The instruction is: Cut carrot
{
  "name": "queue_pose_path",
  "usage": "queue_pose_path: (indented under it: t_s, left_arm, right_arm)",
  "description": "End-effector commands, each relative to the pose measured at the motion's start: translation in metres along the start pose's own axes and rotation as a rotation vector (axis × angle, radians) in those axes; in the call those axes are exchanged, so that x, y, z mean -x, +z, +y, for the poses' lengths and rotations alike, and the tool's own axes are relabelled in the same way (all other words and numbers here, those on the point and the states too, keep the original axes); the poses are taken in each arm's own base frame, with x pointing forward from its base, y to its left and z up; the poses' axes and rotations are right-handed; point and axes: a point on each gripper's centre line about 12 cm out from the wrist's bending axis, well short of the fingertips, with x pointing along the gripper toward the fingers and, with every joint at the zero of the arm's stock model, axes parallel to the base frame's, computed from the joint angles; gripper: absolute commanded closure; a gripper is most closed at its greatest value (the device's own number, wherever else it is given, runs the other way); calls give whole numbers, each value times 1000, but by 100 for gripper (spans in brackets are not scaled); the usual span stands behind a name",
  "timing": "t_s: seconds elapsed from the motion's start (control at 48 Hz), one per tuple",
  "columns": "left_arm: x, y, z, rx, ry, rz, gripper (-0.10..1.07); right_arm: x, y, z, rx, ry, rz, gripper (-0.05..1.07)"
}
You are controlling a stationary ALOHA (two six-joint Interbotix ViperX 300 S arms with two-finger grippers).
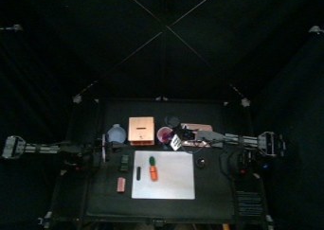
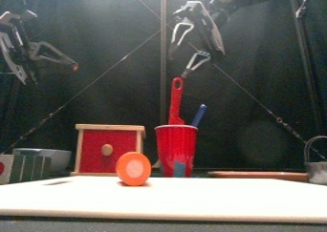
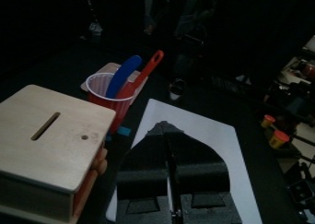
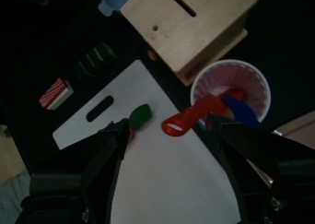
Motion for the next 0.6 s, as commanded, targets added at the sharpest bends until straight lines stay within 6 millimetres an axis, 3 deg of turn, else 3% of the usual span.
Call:
queue_pose_path:
  t_s: [0.0,0.292,0.583]
  left_arm:
    - [-2,4,-1,1,1,-11,99]
    - [-1,3,0,-1,1,-8,99]
    - [-1,2,0,0,4,-6,99]
  right_arm:
    - [4,11,0,30,-7,29,6]
    - [-31,13,-2,213,-99,267,6]
    - [-46,23,-10,353,-214,360,6]
